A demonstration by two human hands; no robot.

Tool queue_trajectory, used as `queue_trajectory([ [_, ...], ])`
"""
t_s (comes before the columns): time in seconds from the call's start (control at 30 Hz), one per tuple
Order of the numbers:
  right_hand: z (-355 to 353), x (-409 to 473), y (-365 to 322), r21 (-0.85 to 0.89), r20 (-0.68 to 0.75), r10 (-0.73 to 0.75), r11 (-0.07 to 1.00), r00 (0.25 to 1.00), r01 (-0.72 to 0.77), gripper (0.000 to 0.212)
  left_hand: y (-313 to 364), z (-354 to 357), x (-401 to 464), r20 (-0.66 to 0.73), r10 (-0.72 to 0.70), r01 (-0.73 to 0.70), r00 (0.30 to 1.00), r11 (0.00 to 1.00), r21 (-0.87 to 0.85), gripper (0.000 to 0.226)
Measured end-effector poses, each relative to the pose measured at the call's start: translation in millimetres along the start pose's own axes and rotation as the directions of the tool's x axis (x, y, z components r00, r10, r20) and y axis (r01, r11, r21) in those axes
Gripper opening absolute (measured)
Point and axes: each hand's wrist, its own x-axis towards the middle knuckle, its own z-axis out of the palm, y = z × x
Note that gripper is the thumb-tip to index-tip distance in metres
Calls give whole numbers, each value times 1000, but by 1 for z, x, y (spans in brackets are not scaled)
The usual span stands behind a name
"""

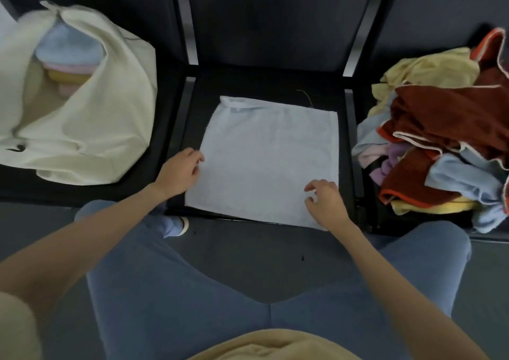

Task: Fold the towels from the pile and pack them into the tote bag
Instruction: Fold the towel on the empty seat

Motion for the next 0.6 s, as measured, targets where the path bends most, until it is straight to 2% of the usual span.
queue_trajectory([
  [0.2, 18, 53, -26, 126, -62, -91, 987, 994, 99, 29, 3, -1, 88, -151, 21, -22, 988, 1000, -4, 23],
  [0.3, 24, 80, -25, 129, -124, -129, 981, 984, 145, 35, 2, 5, 126, -218, 21, -23, 976, 1000, -6, 24],
  [0.4, 30, 101, -19, 101, -212, -159, 978, 964, 183, 38, 2, 10, 157, -280, 39, -22, 959, 998, 63, 24],
  [0.6, 42, 125, 0, -35, -300, -237, 971, 924, 238, 30, -6, 23, 188, -232, 139, -84, 963, 968, 235, 22],
])
